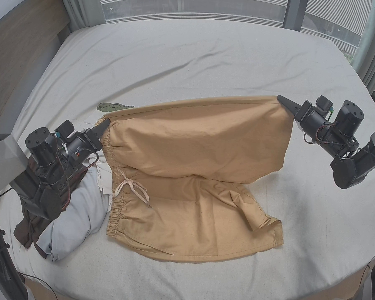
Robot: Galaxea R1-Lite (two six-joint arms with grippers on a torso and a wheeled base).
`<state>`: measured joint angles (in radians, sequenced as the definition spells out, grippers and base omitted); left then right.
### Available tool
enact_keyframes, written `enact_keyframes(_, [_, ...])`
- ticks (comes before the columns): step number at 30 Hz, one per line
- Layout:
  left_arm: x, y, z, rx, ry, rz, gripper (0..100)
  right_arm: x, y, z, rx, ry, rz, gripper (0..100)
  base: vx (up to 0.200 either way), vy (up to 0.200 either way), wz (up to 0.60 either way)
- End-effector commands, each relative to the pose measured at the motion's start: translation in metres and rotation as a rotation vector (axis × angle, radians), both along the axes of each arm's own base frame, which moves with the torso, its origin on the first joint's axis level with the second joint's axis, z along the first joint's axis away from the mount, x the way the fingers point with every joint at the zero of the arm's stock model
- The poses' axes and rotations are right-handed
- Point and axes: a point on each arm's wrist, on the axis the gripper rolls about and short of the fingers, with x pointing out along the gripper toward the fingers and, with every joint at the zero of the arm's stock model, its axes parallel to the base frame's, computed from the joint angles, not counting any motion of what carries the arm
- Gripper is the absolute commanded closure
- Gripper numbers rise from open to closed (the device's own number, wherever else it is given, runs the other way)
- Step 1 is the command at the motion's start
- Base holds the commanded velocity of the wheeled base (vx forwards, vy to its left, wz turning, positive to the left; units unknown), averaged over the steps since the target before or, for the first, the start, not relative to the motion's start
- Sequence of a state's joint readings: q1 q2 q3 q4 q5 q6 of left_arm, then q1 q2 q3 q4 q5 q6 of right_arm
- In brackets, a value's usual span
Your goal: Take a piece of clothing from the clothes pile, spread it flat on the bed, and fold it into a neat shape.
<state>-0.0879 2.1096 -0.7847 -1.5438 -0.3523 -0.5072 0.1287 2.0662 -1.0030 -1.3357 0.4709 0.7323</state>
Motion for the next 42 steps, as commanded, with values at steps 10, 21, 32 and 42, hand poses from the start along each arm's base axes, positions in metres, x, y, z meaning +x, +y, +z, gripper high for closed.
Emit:
enact_keyframes(10, [0.029, -0.004, -0.017, -0.012, -0.013, 0.020, 100, 0.025, 0.002, -0.018, 0.000, 0.018, 0.003, 100, 0.000, 0.000, 0.00])
enact_keyframes(21, [0.033, -0.003, -0.021, -0.017, -0.006, 0.020, 100, 0.032, 0.003, -0.013, 0.001, 0.002, 0.002, 100, 0.000, 0.000, 0.00])
enact_keyframes(32, [0.041, -0.003, -0.023, -0.018, -0.019, 0.018, 100, 0.041, 0.004, -0.019, -0.001, 0.011, 0.002, 100, 0.000, 0.000, 0.00])
enact_keyframes(42, [0.043, -0.003, -0.019, -0.047, -0.023, 0.024, 0, 0.041, -0.004, -0.026, -0.003, 0.020, -0.021, 0, 0.000, 0.000, 0.00])
